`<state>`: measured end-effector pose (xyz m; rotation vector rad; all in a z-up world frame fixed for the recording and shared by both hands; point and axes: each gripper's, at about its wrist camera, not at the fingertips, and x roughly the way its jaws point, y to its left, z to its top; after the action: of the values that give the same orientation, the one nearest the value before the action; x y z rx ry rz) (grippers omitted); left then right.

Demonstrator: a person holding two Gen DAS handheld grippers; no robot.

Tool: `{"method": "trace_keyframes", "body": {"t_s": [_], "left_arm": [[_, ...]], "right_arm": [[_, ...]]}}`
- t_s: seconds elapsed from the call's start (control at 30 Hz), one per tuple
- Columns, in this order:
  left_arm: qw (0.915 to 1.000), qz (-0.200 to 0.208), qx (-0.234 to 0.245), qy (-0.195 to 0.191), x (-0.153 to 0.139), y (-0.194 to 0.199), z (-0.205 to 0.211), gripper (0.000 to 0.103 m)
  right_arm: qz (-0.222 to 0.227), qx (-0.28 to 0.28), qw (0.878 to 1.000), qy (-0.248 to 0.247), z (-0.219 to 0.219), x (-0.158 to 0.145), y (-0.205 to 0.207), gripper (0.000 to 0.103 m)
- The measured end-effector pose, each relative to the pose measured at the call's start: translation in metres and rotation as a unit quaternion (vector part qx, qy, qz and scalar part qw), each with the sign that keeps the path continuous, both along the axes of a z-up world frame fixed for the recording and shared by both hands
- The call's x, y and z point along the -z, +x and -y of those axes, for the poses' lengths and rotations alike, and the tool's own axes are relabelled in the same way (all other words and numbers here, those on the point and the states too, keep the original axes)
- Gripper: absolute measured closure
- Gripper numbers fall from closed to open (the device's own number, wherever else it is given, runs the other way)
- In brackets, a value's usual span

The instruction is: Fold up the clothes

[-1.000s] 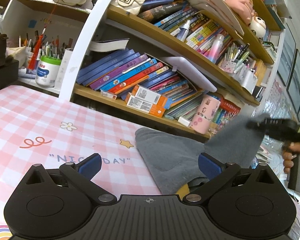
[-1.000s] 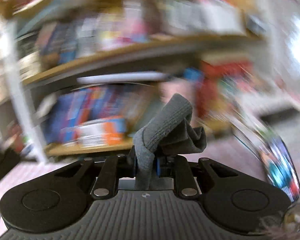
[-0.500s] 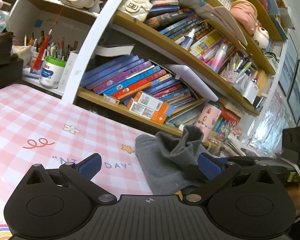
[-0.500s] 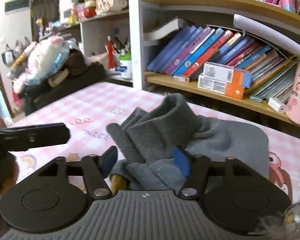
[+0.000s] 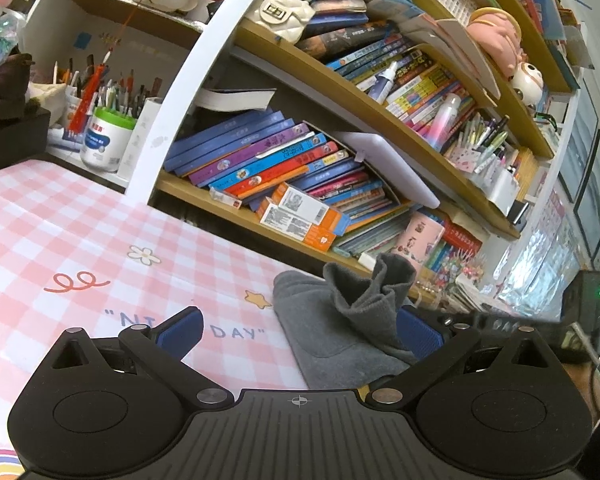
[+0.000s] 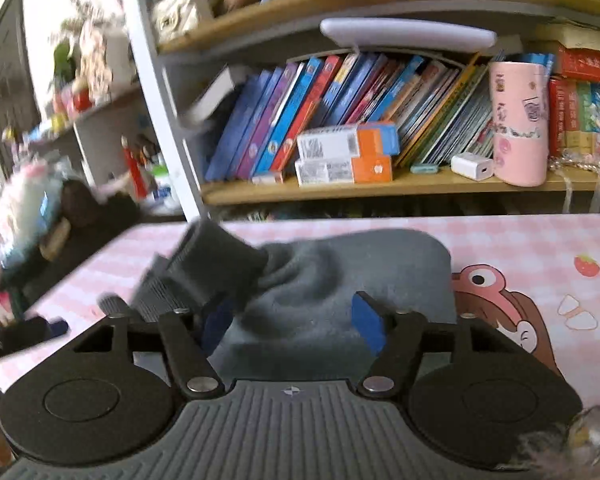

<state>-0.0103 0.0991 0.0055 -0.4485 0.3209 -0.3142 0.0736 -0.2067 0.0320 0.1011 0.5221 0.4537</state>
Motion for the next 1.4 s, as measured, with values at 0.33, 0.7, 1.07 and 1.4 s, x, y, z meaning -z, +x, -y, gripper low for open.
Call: {"method": "trace_keyframes", "body": {"t_s": [0.33, 0.7, 1.07, 1.4], "left_arm": [[0.9983, -0.014, -0.009, 0.057, 0.005, 0.007, 0.013, 0.0], [0.9923, -0.032, -0.025, 0.117, 0.007, 0.012, 0.033, 0.0], [0.9799, 0.061, 0.006, 0.19, -0.021, -0.02, 0.087, 0.0], [0.9681, 0.07, 0.005, 0.241, -0.068, 0.027, 0.14, 0.003]], "right_arm": [[0.018, -0.023, 1.0, 0.009, 0.036, 0.007, -0.003, 0.032], [-0.045, -0.021, 0.992, 0.115, 0.101, 0.029, -0.005, 0.021], [-0.115, -0.094, 0.979, 0.136, 0.096, 0.035, 0.021, 0.013], [-0.107, -0.098, 0.978, 0.148, 0.104, 0.038, 0.016, 0.01]]}}
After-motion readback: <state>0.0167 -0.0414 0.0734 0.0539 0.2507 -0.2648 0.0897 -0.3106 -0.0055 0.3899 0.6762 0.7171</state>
